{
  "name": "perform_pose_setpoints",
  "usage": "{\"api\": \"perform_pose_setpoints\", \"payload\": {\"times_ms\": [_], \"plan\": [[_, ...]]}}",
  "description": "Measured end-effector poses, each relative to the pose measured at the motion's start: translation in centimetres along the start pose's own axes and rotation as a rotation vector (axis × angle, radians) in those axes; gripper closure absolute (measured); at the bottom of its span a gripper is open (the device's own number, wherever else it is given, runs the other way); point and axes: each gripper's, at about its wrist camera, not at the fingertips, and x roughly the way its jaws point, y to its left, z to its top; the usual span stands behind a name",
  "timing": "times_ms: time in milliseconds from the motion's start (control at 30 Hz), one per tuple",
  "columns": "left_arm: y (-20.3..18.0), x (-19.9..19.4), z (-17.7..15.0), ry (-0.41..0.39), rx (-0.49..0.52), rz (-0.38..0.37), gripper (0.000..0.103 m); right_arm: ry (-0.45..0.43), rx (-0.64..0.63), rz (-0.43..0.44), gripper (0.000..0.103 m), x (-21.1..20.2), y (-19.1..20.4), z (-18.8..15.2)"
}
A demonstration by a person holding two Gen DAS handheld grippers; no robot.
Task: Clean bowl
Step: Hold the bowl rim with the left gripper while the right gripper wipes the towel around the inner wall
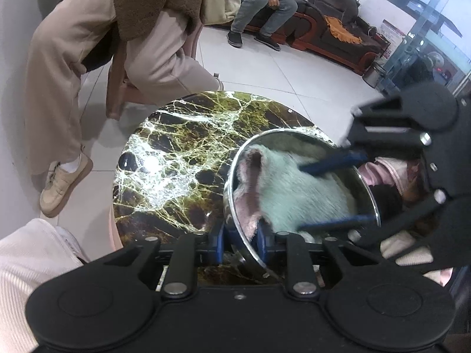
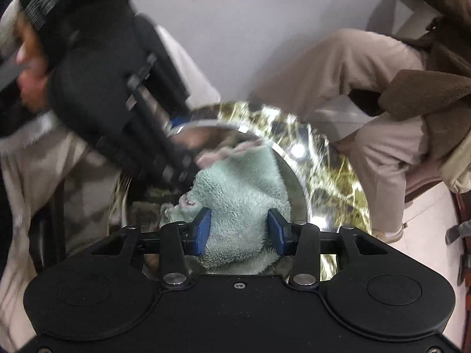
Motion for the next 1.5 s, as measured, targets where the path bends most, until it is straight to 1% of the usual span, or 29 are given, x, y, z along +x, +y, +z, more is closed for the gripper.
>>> {"api": "perform_pose_setpoints", "payload": {"times_ms": [67, 100, 133, 200, 267, 367, 433, 533, 567, 600, 667, 733, 800, 867, 1000, 1067, 1133, 1233, 1300, 1367, 1433, 1500], "plan": [[0.0, 0.0, 0.0, 0.002, -0.001, -0.002, 0.083, -0.003, -0.025, 0.041, 0.061, -0.4, 0.4, 0.2], [0.0, 0.1, 0.1, 0.003, -0.002, -0.003, 0.083, -0.004, -0.051, 0.040, 0.061, -0.3, 0.6, 0.5], [0.0, 0.1, 0.1, 0.004, -0.002, -0.005, 0.083, -0.004, -0.068, 0.033, 0.062, -0.2, 0.6, 0.7], [0.0, 0.1, 0.1, 0.006, -0.003, -0.007, 0.083, 0.004, -0.117, -0.028, 0.063, 0.3, 0.5, 1.3], [0.1, 0.2, 0.2, 0.008, -0.006, -0.009, 0.083, 0.013, -0.114, -0.037, 0.063, 0.3, -0.2, 1.6], [0.3, 0.3, 0.3, 0.005, -0.026, -0.014, 0.084, 0.056, -0.065, -0.001, 0.062, 0.1, -0.6, 1.0], [0.4, 0.4, 0.3, 0.010, -0.032, -0.029, 0.084, 0.071, -0.021, 0.059, 0.060, -0.2, -0.5, 0.7], [0.2, 0.3, 0.3, 0.015, -0.013, -0.032, 0.084, 0.038, -0.022, 0.136, 0.061, -0.4, -0.1, 1.0], [0.1, 0.3, 0.3, 0.016, -0.007, -0.030, 0.084, 0.030, -0.044, 0.141, 0.061, 0.0, 0.1, 1.5], [0.1, 0.3, 0.4, 0.016, -0.008, -0.025, 0.084, 0.025, -0.076, 0.116, 0.061, 0.4, 0.1, 2.0], [0.3, 0.2, 0.4, 0.014, -0.014, -0.018, 0.084, 0.033, -0.099, 0.081, 0.061, 0.6, -0.4, 2.2], [0.4, 0.2, 0.4, 0.011, -0.022, -0.015, 0.084, 0.039, -0.064, 0.044, 0.061, 0.3, -1.4, 1.9], [0.4, 0.3, 0.4, 0.006, -0.027, -0.015, 0.084, 0.054, -0.026, 0.051, 0.061, -0.3, -1.7, 1.1], [0.3, 0.3, 0.5, 0.003, -0.032, -0.015, 0.084, 0.068, -0.016, 0.071, 0.059, -0.3, -1.2, 0.7], [0.1, 0.4, 0.5, 0.009, -0.016, -0.016, 0.084, 0.027, -0.038, 0.127, 0.060, -0.1, 0.2, 1.5], [-0.1, 0.4, 0.6, 0.009, -0.006, -0.010, 0.084, 0.025, -0.074, 0.101, 0.060, 0.4, 0.1, 1.8], [0.0, 0.4, 0.6, 0.007, -0.007, -0.006, 0.084, 0.029, -0.089, 0.052, 0.060, 0.5, -0.4, 1.7], [0.1, 0.5, 0.6, 0.003, -0.012, -0.010, 0.084, 0.045, -0.061, 0.020, 0.060, 0.3, -0.7, 0.8], [0.1, 0.6, 0.7, -0.001, -0.019, -0.013, 0.084, 0.062, -0.040, 0.032, 0.058, -0.2, -0.2, 0.3], [0.1, 0.7, 0.8, 0.002, -0.025, -0.016, 0.084, 0.055, -0.002, 0.076, 0.059, -0.6, 0.3, 0.1], [-0.1, 0.6, 0.8, 0.002, -0.013, -0.011, 0.084, 0.033, -0.018, 0.105, 0.059, -0.2, 0.6, 0.6], [-0.2, 0.6, 0.8, 0.002, -0.009, -0.009, 0.084, 0.025, -0.039, 0.095, 0.059, 0.3, 0.3, 1.2]]}}
